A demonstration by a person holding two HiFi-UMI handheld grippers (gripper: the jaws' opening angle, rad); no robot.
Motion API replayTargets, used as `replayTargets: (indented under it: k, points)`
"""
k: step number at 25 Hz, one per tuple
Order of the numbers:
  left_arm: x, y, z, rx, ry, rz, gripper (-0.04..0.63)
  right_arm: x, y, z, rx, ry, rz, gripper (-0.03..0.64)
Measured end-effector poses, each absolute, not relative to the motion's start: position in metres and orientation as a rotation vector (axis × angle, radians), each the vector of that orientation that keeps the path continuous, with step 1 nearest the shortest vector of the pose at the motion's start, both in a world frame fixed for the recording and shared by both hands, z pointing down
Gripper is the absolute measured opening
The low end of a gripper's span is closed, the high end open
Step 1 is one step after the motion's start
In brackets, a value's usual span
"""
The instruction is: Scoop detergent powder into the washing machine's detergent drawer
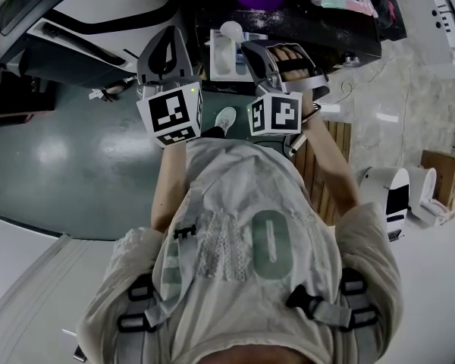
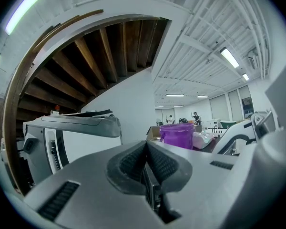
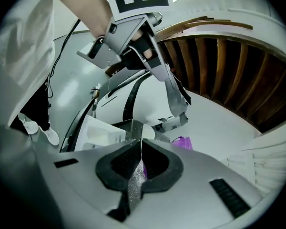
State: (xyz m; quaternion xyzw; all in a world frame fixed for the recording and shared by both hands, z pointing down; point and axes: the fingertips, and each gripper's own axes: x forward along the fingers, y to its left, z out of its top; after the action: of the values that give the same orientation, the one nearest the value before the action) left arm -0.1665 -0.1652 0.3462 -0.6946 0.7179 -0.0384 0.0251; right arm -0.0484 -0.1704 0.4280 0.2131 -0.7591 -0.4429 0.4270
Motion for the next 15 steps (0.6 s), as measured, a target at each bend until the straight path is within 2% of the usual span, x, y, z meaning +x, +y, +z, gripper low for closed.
replayTargets:
  k: [15]
  points:
    - [-0.145, -0.201, 0.321, -2.223, 2.096, -0.099, 0.02, -0.034, -0.212, 0.344, 0.897, -2.235, -0.815, 0.011]
